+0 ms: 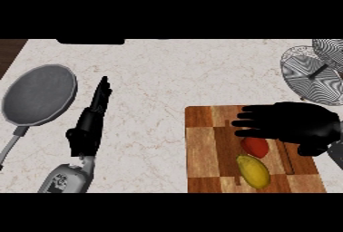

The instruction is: Pick the bell pepper from the cutting board and place it in the tiered basket

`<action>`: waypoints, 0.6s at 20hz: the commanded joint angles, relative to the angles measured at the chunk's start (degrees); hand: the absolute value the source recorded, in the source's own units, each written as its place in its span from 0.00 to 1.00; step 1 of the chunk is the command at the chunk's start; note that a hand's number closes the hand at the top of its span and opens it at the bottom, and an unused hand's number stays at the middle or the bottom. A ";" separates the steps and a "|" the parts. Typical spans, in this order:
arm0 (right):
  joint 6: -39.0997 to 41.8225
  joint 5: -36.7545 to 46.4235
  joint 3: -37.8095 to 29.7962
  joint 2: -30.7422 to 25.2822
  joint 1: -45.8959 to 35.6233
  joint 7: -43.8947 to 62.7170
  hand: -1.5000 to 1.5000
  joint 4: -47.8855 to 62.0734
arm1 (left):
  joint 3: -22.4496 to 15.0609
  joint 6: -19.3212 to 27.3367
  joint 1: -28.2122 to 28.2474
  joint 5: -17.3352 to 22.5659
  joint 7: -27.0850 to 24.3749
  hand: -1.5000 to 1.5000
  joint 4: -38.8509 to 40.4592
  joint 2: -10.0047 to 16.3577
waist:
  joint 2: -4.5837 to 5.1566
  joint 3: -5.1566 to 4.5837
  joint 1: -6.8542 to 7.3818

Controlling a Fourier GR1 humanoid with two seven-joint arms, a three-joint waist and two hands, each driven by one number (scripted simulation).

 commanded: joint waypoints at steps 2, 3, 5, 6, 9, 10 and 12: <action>-1.99 5.88 1.56 4.08 -3.09 -7.91 0.00 10.63 | -0.08 0.95 0.66 -2.57 0.36 0.50 -0.19 -1.53 | -0.16 -0.05 -0.41; 2.06 4.63 1.53 4.58 -4.99 -6.88 0.00 8.66 | 1.88 -1.54 0.48 -0.19 -2.18 0.50 3.41 -1.32 | -0.16 -0.08 -0.59; 0.97 5.91 1.58 5.04 -2.80 -6.15 0.00 8.13 | 3.79 -3.70 1.65 0.54 -0.77 0.50 -0.87 1.54 | -0.29 -0.07 -0.76; -2.54 6.71 2.38 5.42 -1.26 -7.44 0.00 10.88 | -1.74 1.49 2.19 -4.31 1.31 0.50 -0.94 -3.33 | -0.26 -0.04 -0.78; -0.61 7.82 1.40 7.93 -2.39 -6.45 0.00 11.41 | 1.21 0.09 0.78 -3.56 1.06 0.50 0.05 -3.20 | -0.29 -0.07 -1.01; 0.75 6.85 0.93 6.70 -3.39 -7.51 0.00 11.80 | -0.01 -0.40 4.39 -3.44 5.53 0.50 -8.20 -1.12 | -0.39 -0.05 -0.63; -0.85 7.42 0.46 6.84 -1.25 -8.67 0.00 10.52 | 3.80 -3.03 -0.09 -1.90 2.21 0.50 -0.79 -1.26 | -0.31 -0.07 -1.17</action>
